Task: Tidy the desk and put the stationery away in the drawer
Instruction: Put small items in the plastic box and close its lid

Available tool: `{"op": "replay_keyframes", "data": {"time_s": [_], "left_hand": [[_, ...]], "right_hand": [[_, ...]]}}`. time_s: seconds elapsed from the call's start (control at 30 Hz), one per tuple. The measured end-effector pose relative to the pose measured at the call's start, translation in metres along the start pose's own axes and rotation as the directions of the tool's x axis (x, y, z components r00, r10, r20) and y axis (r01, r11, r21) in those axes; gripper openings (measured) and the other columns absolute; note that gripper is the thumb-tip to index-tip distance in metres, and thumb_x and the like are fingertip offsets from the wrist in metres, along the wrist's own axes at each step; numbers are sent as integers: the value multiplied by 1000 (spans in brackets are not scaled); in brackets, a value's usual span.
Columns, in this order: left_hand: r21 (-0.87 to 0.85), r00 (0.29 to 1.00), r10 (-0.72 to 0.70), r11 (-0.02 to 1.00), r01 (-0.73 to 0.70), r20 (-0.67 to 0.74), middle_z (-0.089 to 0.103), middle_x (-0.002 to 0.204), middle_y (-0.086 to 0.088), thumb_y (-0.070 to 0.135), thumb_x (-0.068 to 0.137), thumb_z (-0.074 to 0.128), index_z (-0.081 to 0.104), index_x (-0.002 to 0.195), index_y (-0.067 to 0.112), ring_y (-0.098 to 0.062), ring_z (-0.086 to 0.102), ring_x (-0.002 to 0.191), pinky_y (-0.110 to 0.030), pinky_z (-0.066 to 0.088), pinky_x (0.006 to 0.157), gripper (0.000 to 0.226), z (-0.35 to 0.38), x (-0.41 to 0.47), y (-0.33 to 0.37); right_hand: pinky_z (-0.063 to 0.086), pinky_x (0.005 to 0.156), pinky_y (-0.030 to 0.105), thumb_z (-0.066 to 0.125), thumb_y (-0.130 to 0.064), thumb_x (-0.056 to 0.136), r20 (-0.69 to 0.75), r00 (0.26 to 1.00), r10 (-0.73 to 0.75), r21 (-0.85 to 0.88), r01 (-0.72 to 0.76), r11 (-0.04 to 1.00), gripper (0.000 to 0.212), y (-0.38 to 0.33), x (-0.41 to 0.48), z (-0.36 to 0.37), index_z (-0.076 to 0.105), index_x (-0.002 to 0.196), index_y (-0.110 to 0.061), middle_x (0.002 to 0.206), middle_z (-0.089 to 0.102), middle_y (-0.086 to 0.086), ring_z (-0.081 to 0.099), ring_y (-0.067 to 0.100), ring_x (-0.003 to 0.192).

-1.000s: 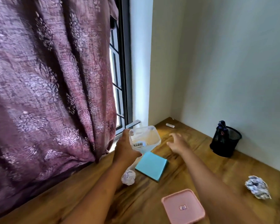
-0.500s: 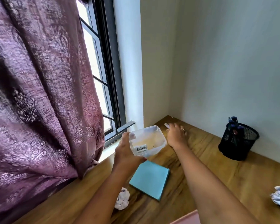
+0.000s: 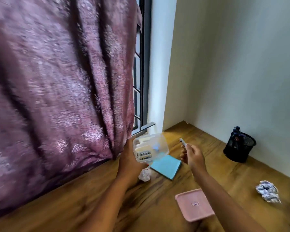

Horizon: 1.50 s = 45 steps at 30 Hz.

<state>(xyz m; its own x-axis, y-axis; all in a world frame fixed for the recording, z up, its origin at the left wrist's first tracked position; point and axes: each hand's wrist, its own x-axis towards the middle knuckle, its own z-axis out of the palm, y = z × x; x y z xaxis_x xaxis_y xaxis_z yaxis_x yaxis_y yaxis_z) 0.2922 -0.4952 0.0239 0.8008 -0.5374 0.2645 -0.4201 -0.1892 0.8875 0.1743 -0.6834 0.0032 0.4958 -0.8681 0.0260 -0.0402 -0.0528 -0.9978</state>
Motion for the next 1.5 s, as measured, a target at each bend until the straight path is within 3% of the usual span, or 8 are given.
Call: {"op": "replay_keyframes", "data": {"time_s": [0.1, 0.27, 0.4, 0.53, 0.67, 1.07, 1.3, 1.5], "left_hand": [[-28, 1000, -8, 1000, 8, -14, 66, 105, 11, 21, 52, 89, 49, 112, 34, -5, 66, 91, -26, 55, 77, 73, -31, -40, 6], [-90, 993, -106, 991, 100, -60, 69, 98, 9, 23, 50, 90, 54, 105, 29, -8, 68, 89, -35, 57, 78, 67, -74, -111, 0], [-76, 978, -204, 977, 201, -36, 66, 105, 8, 16, 51, 88, 47, 111, 37, -9, 66, 93, -36, 58, 78, 75, -96, -160, -14], [-77, 968, -240, 969, 235, -70, 63, 91, 13, -6, 57, 80, 51, 103, 28, -6, 63, 80, -11, 47, 62, 65, -111, -190, -17], [-70, 959, -279, 959, 275, -45, 63, 95, 13, -6, 53, 81, 51, 102, 32, -10, 64, 88, -15, 48, 63, 68, -119, -201, -24], [-82, 948, -318, 945, 317, -6, 64, 104, 10, 7, 54, 86, 49, 114, 29, -6, 62, 93, -26, 53, 73, 74, -130, -206, -40], [-102, 955, -295, 951, 291, -19, 66, 103, 8, 8, 56, 86, 50, 117, 28, -8, 64, 92, -27, 54, 73, 73, -129, -205, -42], [-95, 957, -288, 954, 284, -36, 66, 101, 8, 6, 54, 88, 48, 115, 28, -8, 66, 90, -30, 58, 73, 77, -121, -201, -44]], "right_hand": [[46, 59, 24, 58, -21, 93, 97, 976, -193, -23, 196, 980, 12, -45, -63, 5, 69, 91, -16, 68, 59, -1, 54, 7, 58], [46, 61, 16, 74, -16, 80, 429, 810, -401, -220, 524, 823, 11, -103, -145, 33, 68, 84, -24, 65, 67, -1, 58, 1, 57], [42, 66, 19, 67, -19, 84, 744, 636, -203, -449, 702, 553, 18, -102, -198, 70, 70, 101, -15, 82, 71, 2, 60, 3, 68], [50, 76, 33, 58, -19, 88, 837, 544, -55, -530, 832, 165, 22, -85, -234, 107, 67, 108, -18, 110, 69, 7, 65, 27, 98], [49, 79, 36, 43, -8, 95, 878, 479, 13, -474, 872, -123, 29, -79, -253, 135, 63, 115, -11, 115, 66, 11, 63, 32, 105], [48, 87, 40, 41, -7, 95, 878, 434, 202, -430, 901, -65, 32, -68, -253, 159, 56, 123, -13, 124, 58, 12, 57, 33, 114], [52, 88, 32, 54, 3, 83, 871, 455, 186, -486, 853, 188, 40, -53, -226, 152, 68, 115, -18, 114, 68, 7, 64, 24, 104], [45, 96, 33, 54, -12, 93, 788, 468, 399, -421, 884, -206, 35, -56, -227, 159, 54, 126, -2, 129, 58, 11, 57, 26, 118]]}}
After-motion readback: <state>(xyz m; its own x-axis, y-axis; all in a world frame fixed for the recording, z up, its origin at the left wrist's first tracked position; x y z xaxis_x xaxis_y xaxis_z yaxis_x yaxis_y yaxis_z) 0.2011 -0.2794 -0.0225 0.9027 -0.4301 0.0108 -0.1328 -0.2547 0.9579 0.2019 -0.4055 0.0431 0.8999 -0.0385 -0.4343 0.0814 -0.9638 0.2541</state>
